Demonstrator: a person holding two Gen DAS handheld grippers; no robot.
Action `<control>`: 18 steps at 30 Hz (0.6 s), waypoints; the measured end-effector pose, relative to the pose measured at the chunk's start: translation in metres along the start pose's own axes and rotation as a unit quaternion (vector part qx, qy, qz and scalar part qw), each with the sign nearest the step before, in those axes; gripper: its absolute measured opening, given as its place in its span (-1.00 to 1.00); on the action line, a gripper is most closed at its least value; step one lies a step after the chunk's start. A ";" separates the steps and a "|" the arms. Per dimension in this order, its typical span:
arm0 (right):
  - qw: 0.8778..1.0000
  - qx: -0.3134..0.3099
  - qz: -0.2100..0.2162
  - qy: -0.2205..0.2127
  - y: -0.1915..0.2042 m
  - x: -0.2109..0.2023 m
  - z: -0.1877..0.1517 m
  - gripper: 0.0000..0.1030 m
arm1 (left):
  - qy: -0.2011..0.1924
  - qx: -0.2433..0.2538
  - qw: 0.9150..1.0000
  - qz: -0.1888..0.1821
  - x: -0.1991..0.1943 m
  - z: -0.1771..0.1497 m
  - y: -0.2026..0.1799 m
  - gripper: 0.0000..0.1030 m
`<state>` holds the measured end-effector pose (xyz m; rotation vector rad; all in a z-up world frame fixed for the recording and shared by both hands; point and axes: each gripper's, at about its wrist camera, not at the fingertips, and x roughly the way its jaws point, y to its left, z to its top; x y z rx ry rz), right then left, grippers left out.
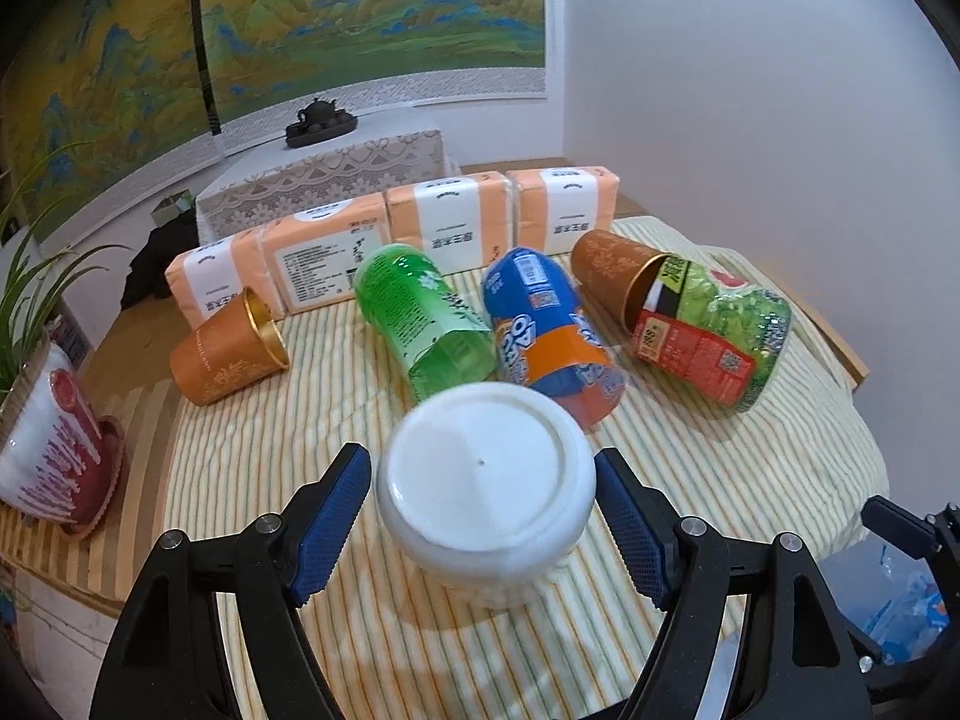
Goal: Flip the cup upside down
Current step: 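Lower the inverted cup onto the table and open the left gripper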
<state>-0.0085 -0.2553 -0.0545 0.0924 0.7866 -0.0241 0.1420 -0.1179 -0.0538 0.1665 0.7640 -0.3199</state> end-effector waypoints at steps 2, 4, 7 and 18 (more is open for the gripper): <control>1.000 -0.001 0.000 0.000 0.000 0.000 0.000 0.42 | -0.005 0.001 1.000 -0.001 -0.002 0.000 -0.001 0.66; 1.000 0.000 -0.001 0.000 0.000 0.000 0.000 0.42 | -0.006 0.002 1.000 -0.002 -0.004 0.000 -0.001 0.66; 1.000 0.000 -0.001 -0.001 0.000 0.000 0.001 0.42 | -0.007 0.001 1.000 -0.005 -0.006 0.000 0.000 0.79; 1.000 0.000 -0.002 -0.010 0.003 -0.007 0.004 0.42 | -0.051 -0.008 0.999 0.009 -0.039 -0.002 0.009 0.84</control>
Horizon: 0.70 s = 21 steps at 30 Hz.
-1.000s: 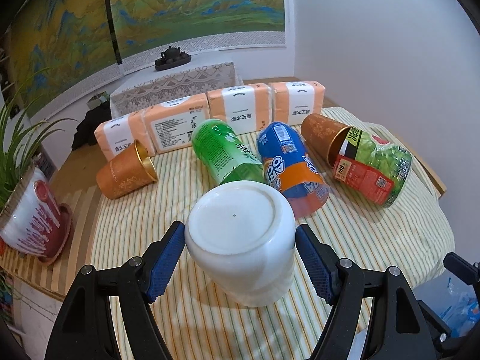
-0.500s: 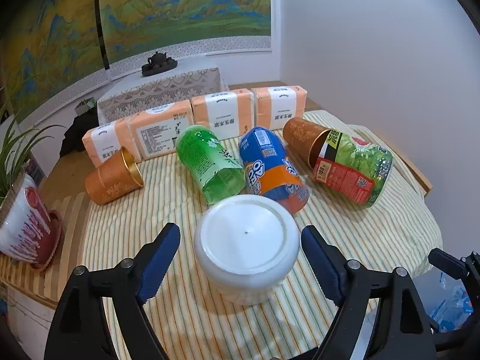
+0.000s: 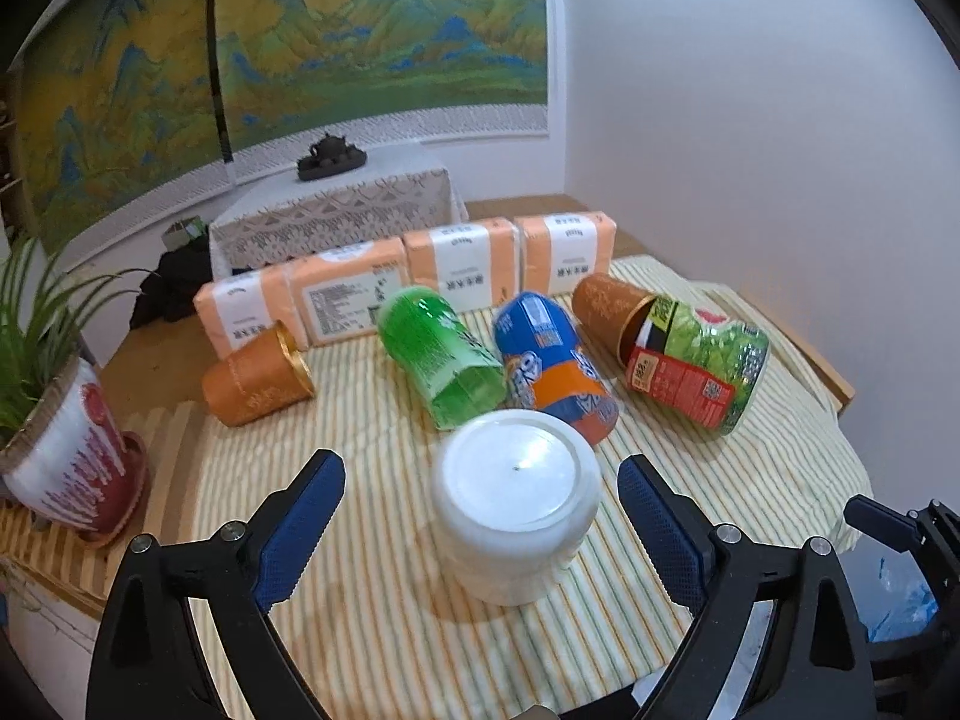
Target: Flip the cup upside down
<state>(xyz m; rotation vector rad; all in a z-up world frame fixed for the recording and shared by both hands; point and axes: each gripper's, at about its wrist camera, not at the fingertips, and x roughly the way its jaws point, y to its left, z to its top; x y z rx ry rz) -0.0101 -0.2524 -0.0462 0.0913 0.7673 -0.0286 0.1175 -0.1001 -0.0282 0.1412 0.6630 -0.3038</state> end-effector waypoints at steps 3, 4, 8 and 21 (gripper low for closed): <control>1.000 0.001 0.001 -0.007 0.002 -0.004 0.002 0.43 | -0.016 -0.011 1.000 0.009 -0.015 -0.004 0.009 0.84; 1.000 0.001 0.001 -0.009 0.004 -0.005 0.002 0.43 | -0.021 -0.017 1.000 0.011 -0.021 -0.006 0.013 0.85; 1.000 0.000 0.004 -0.021 0.010 -0.009 0.006 0.53 | -0.038 -0.033 0.998 0.029 -0.042 -0.020 0.029 0.89; 0.996 -0.014 -0.003 -0.090 0.043 -0.029 0.016 0.71 | -0.065 -0.057 0.994 0.070 -0.090 -0.065 0.049 0.99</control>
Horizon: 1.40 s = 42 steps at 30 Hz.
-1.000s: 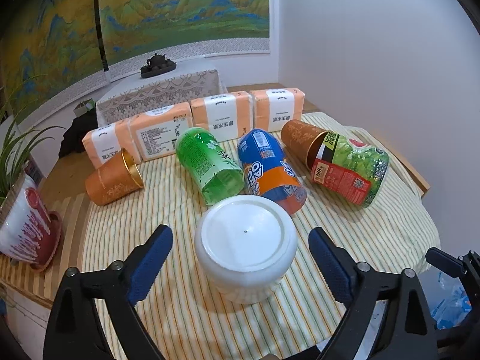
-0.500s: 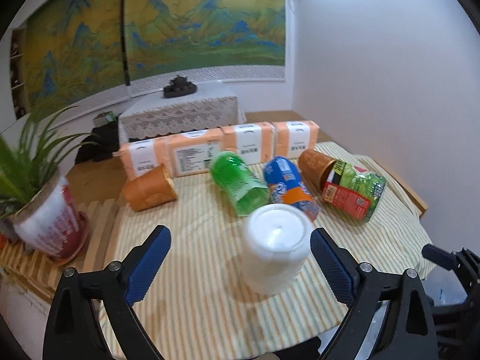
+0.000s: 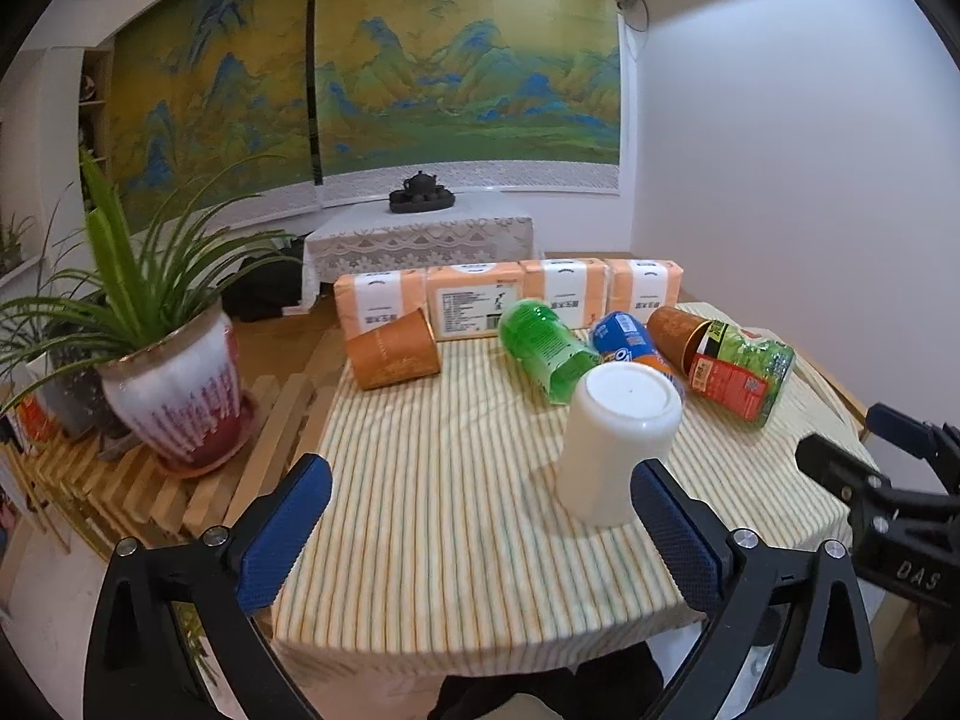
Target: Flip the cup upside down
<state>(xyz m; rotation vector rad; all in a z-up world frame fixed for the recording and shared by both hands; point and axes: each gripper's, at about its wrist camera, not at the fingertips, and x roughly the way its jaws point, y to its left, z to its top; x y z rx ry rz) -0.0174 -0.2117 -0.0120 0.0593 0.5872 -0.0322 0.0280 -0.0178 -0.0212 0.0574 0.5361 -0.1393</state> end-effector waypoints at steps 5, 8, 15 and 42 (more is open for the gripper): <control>1.000 -0.001 0.001 -0.014 0.006 -0.006 -0.001 0.74 | 0.006 -0.024 1.000 0.009 -0.010 -0.008 0.009 0.99; 1.000 0.002 -0.001 -0.025 0.007 -0.010 -0.002 0.74 | 0.009 -0.030 0.999 0.016 -0.012 -0.011 0.011 0.99; 0.999 0.006 -0.004 -0.034 0.008 -0.014 -0.004 0.75 | -0.002 -0.026 0.999 0.033 -0.017 -0.012 0.010 0.99; 0.999 0.013 -0.006 -0.031 0.004 -0.013 -0.006 0.75 | -0.002 -0.026 0.999 0.031 -0.016 -0.011 0.006 0.99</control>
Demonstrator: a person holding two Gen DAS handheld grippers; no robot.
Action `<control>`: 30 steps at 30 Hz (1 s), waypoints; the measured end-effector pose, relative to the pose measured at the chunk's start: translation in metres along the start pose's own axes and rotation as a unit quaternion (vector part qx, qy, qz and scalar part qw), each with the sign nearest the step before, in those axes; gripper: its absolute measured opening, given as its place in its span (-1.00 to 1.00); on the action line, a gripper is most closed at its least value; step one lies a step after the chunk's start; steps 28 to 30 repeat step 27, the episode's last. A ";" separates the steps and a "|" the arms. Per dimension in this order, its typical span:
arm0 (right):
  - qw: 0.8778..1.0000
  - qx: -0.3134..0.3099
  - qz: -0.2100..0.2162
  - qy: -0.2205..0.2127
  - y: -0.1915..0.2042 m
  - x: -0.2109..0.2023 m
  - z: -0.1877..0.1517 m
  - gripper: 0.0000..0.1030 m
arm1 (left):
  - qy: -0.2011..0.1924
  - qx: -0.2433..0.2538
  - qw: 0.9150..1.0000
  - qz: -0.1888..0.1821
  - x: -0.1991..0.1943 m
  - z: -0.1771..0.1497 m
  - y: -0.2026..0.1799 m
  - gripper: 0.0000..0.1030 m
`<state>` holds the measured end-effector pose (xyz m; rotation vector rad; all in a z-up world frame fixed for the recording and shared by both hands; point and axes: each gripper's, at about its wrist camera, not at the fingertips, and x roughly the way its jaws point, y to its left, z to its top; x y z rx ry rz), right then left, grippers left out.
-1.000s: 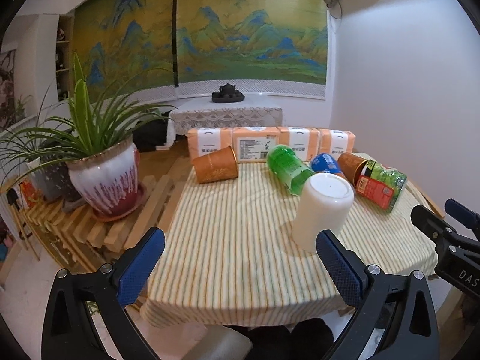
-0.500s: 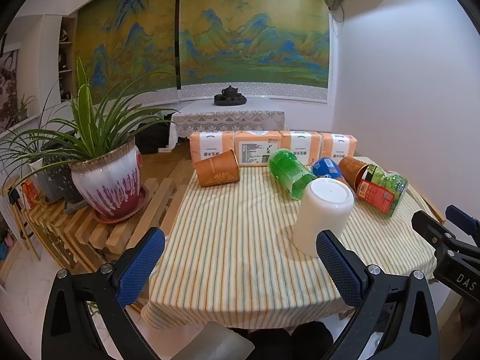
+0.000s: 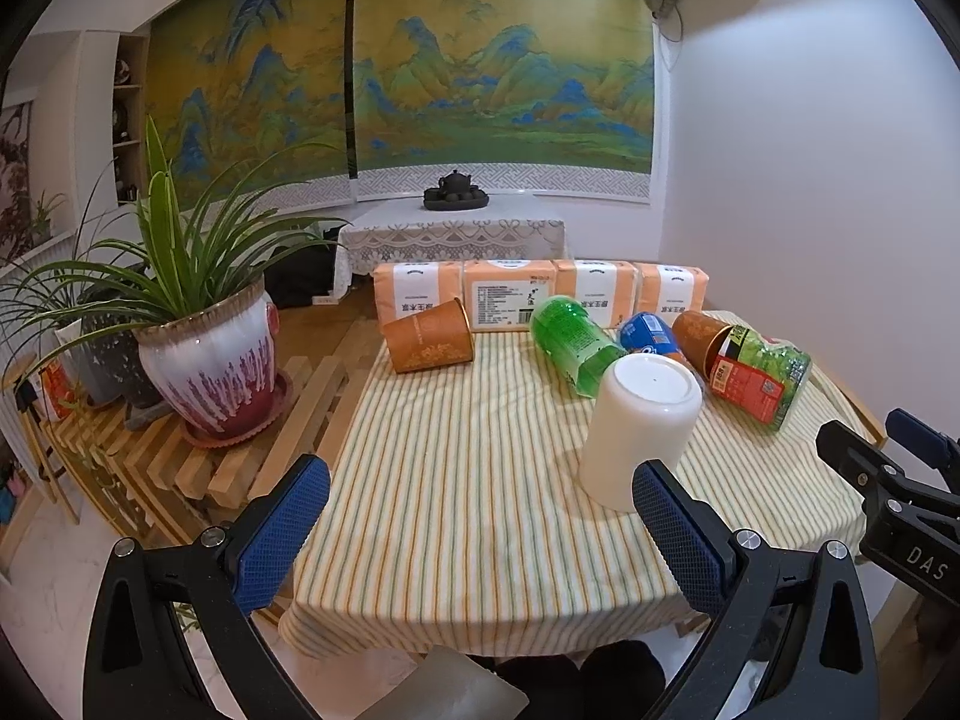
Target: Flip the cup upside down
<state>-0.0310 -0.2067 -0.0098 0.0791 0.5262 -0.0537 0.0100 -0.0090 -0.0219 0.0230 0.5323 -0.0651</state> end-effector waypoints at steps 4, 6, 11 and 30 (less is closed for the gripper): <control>1.000 -0.002 -0.001 0.000 0.000 0.001 -0.001 0.75 | 0.001 0.001 1.000 -0.001 0.000 0.000 0.000 0.99; 1.000 -0.002 0.000 0.001 0.000 0.001 -0.001 0.75 | 0.000 0.001 1.000 0.000 0.000 0.000 0.000 0.99; 1.000 -0.001 0.000 0.002 -0.001 0.002 -0.001 0.75 | 0.000 0.001 1.000 -0.002 0.000 0.000 0.000 0.99; 1.000 0.001 -0.002 0.007 -0.003 0.006 -0.002 0.75 | 0.004 0.008 1.000 -0.007 0.004 0.000 -0.003 0.99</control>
